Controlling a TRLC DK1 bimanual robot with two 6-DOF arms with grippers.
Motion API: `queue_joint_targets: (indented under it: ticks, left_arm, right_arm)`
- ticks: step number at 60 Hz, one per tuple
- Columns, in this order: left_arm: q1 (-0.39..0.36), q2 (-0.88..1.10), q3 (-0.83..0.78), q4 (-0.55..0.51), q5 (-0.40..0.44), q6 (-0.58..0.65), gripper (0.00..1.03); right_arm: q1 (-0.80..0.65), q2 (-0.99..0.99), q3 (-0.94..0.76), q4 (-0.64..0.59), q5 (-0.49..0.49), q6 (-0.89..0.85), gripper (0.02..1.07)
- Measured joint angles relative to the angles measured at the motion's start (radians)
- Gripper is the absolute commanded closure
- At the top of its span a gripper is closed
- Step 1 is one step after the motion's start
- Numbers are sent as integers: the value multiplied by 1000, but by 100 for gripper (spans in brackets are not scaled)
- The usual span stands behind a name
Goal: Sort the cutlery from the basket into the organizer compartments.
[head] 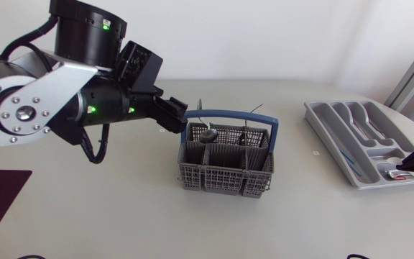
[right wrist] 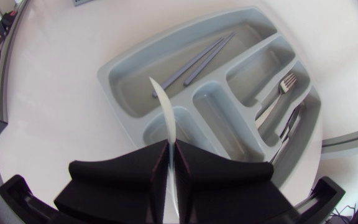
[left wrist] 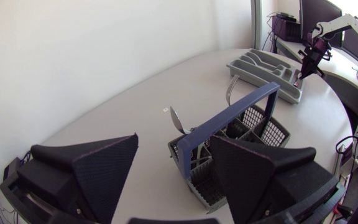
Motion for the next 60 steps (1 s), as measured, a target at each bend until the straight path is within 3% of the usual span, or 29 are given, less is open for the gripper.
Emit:
queue_joint_targets:
  ticks: [22,30,38,50,60]
  left_arm:
    - [0,-23,-12,-9,-3,0,23]
    - [0,-27,-13,-11,-3,0,23]
    - [0,-40,-18,-14,-3,0,23]
    - [1,-60,-37,-15,-3,1,23]
    - [11,-75,-69,-18,-3,9,23]
  right_arm:
    - [-14,79,34,139,80,-132,96]
    - [-14,84,34,180,89,-162,77]
    - [-13,84,23,223,89,-166,66]
    - [1,46,-35,229,53,-153,60]
    - [43,-118,-118,198,-11,-105,58]
